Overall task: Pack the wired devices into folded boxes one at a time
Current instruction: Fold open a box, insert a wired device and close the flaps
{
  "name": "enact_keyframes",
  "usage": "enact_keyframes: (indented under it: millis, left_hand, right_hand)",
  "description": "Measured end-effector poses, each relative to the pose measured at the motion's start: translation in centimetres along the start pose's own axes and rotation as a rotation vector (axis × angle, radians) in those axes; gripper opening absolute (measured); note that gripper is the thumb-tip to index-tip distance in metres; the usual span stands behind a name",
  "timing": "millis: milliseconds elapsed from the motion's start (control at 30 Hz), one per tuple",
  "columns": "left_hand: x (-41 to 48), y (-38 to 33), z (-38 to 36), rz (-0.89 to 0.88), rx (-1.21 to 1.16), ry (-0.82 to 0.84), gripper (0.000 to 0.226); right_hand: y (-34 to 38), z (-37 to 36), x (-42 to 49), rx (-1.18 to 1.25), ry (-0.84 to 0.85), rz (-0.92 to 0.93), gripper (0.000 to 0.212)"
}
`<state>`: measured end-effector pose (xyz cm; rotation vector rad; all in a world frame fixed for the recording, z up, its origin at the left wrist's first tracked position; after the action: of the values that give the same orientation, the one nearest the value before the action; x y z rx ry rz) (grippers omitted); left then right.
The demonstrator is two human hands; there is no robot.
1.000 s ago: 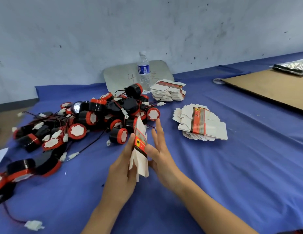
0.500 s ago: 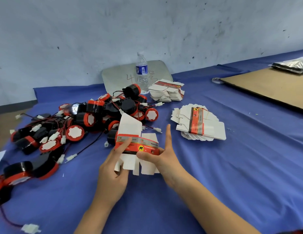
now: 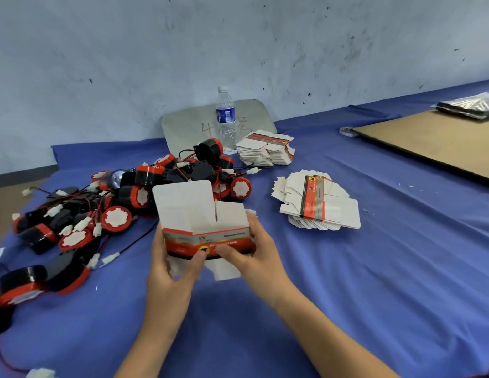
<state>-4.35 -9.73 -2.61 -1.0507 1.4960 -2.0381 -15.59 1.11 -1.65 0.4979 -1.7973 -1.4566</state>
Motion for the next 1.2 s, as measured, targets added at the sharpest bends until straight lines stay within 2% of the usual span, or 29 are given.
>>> enact_keyframes:
  millis: [67, 167, 333, 433, 533, 633, 733, 833, 933, 1000, 1100, 1200]
  left_hand:
    - [-0.1, -0.3, -0.1, -0.009, -0.042, 0.002, 0.087]
    - [-0.2, -0.4, -0.3, -0.009, -0.09, -0.014, 0.08]
    - [-0.4, -0.4, -0.3, -0.005, -0.139, -0.042, 0.057]
    - [-0.7, -0.6, -0.5, -0.005, -0.179, -0.009, 0.046]
    - [-0.5, -0.6, -0.3, 0.017, -0.309, 0.033, 0.057]
    - [-0.1, -0.8, 0.2, 0.129, -0.499, 0.081, 0.062]
    - [0.1, -1.0, 0.5, 0.247, -0.641, 0.203, 0.049]
    - [0.1, -1.1, 0.8, 0.336, -0.748, 0.265, 0.041]
    - [0.3, -1.1, 1.3, 0.43, -0.782, 0.32, 0.052]
    - [0.4, -1.1, 2.1, 0.466, -0.757, 0.327, 0.058]
    - [0.5, -1.0, 3.1, 0.518, -0.654, 0.324, 0.063]
    - [0.5, -1.5, 2.6, 0.458, -0.552, 0.409, 0.075]
  right_hand:
    - [0.1, -0.4, -0.2, -0.015, 0.076, 0.003, 0.054]
    - [0.3, -0.6, -0.4, -0.061, 0.142, 0.008, 0.057]
    - [0.3, -0.3, 0.0, 0.005, 0.074, -0.026, 0.046]
    - [0.3, 0.0, 0.0, 0.008, 0.053, -0.067, 0.05]
    - [0.3, 0.3, -0.1, -0.007, 0.008, -0.091, 0.052]
    - [0.4, 0.5, 0.0, 0.018, -0.022, -0.097, 0.036]
    - [0.9, 0.6, -0.2, 0.018, 0.037, -0.05, 0.06]
    - [1.3, 0.3, -0.5, -0.268, 0.106, 0.108, 0.069]
    - [1.0, -0.2, -0.8, -0.562, 0.214, 0.188, 0.082]
    - [1.3, -0.3, -0.9, -0.64, 0.221, 0.228, 0.09]
    - [2.1, -0.4, -1.0, -0.67, 0.16, 0.309, 0.09]
    - [2.1, -0.4, -1.0, -0.679, 0.136, 0.352, 0.085]
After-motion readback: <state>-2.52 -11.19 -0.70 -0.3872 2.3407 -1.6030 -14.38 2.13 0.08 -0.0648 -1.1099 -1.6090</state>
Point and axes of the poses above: each hand's wrist, its own x-axis towards the middle knuckle, its own z-axis out of the back of the hand, y = z × x, the point moved 2 cm from there along x, towards the middle knuckle, and after that the axes turned 4 degrees about y, right-handed, at the moved point
